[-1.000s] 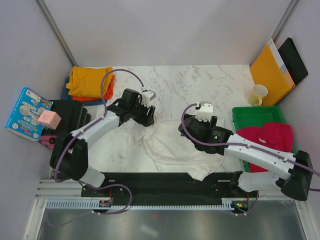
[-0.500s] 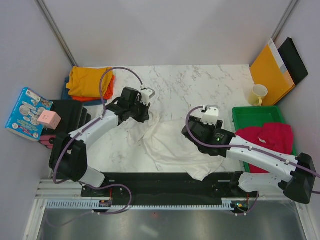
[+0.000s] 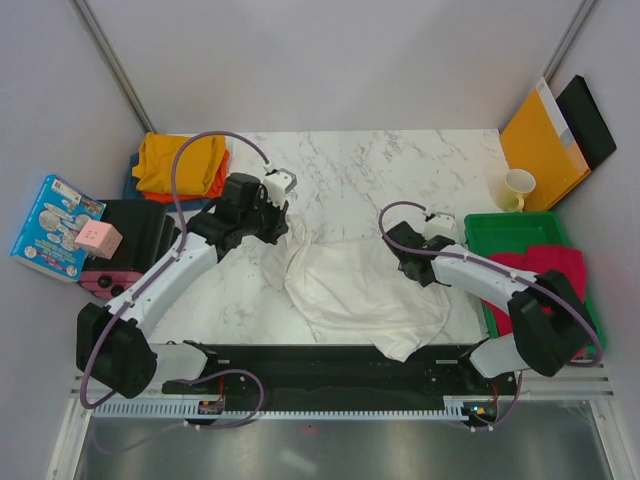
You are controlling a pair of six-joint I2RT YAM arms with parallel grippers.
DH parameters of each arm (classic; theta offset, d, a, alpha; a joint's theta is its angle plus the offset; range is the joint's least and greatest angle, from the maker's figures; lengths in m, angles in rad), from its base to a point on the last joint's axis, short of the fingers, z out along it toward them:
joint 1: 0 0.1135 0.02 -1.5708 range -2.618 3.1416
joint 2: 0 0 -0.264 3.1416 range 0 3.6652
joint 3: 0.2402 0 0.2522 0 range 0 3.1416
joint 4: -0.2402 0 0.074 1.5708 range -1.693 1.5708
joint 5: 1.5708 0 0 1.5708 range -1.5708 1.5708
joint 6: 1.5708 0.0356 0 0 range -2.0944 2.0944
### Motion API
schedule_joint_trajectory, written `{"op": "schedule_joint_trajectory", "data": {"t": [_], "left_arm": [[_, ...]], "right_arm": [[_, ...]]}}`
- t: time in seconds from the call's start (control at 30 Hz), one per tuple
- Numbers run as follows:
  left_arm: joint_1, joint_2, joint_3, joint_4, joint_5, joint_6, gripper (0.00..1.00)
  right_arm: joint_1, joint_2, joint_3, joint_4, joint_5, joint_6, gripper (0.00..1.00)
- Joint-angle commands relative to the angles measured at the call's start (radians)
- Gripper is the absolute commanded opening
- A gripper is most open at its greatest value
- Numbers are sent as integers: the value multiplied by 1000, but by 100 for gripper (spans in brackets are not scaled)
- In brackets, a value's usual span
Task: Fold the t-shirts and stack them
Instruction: Flatten the tshirt out
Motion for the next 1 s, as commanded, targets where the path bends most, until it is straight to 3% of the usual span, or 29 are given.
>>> {"op": "schedule_joint_trajectory", "data": {"t": [0.0,0.1,0.33,0.4,0.53,0.63,0.97], "left_arm": [[13,-53,-5,-27,-24,21,2],[18,-70,-16,-35,-24,22,2],[32,-91,-25,-47,-31,26,2],[38,-93,-25,-49,-31,24,2],[44,-97,-28,-53,-32,26,2],[47,-99,-36,-53,-29,24,2],[50,-96,-36,-53,-20,27,2]], "right_arm": [[-7,88,6,99,-59,-52,89],[-10,142,-2,122,-70,-48,88],[-36,199,-23,151,-86,-34,70],[-41,193,-30,151,-73,-26,72],[-41,33,-63,206,-61,-37,89],[-65,-22,-30,232,-61,-83,90],[-222,217,193,228,-84,-181,86]]}}
